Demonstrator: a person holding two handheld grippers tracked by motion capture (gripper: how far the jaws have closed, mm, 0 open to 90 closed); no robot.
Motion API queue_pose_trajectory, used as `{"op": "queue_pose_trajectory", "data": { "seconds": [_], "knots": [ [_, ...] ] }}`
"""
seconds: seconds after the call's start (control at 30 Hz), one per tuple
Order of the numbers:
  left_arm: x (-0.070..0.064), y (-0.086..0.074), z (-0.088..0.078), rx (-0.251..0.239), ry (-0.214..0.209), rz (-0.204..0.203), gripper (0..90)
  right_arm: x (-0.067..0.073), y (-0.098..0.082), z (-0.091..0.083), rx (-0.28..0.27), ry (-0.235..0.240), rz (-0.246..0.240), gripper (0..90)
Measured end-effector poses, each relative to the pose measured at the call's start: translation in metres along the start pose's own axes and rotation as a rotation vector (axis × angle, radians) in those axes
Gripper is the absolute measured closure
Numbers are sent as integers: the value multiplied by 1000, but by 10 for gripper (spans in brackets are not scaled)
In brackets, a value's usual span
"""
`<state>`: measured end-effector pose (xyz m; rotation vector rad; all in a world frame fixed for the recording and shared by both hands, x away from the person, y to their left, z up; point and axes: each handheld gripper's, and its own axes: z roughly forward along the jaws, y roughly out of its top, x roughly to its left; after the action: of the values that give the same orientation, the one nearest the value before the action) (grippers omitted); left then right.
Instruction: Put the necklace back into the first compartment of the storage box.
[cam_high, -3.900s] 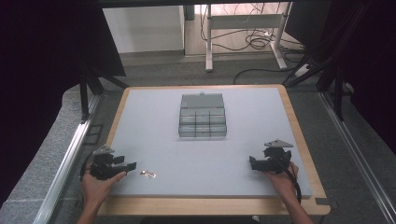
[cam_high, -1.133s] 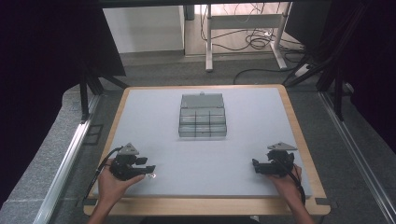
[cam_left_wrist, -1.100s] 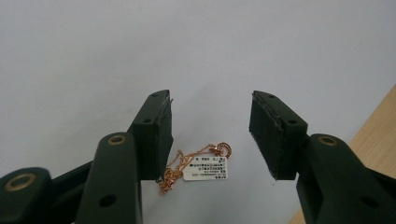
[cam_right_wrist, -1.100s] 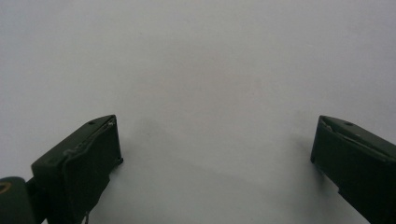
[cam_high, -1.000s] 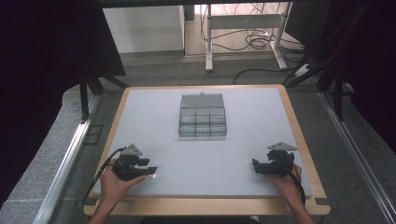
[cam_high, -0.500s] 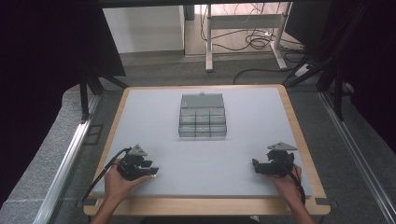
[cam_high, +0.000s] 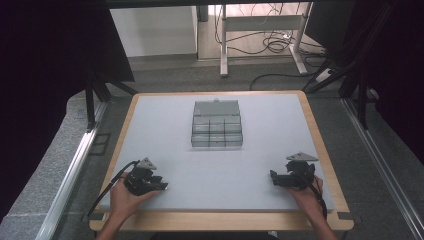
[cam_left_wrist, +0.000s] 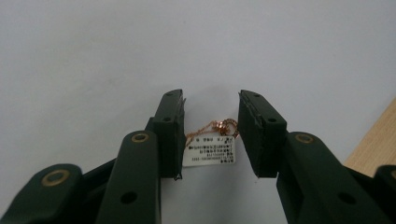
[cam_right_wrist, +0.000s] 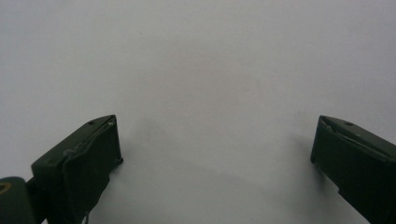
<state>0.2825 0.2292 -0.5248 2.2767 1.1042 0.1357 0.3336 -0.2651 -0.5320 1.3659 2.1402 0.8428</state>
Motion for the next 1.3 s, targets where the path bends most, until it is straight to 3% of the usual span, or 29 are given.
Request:
{"op": "queue_pose_trajectory", "data": {
  "seconds": [0.4, 0.7, 0.97, 1.3],
  "knots": [
    [-5, -1, 2, 17, -5, 20, 661, 0, 0, 0, 0, 0, 0, 13],
    [-9, 1, 4, 36, 9, 55, 749, 0, 0, 0, 0, 0, 0, 13],
    [-9, 3, 4, 50, -13, 48, 814, 0, 0, 0, 0, 0, 0, 13],
    [-8, 3, 4, 43, -8, 51, 860, 0, 0, 0, 0, 0, 0, 13]
  ]
}}
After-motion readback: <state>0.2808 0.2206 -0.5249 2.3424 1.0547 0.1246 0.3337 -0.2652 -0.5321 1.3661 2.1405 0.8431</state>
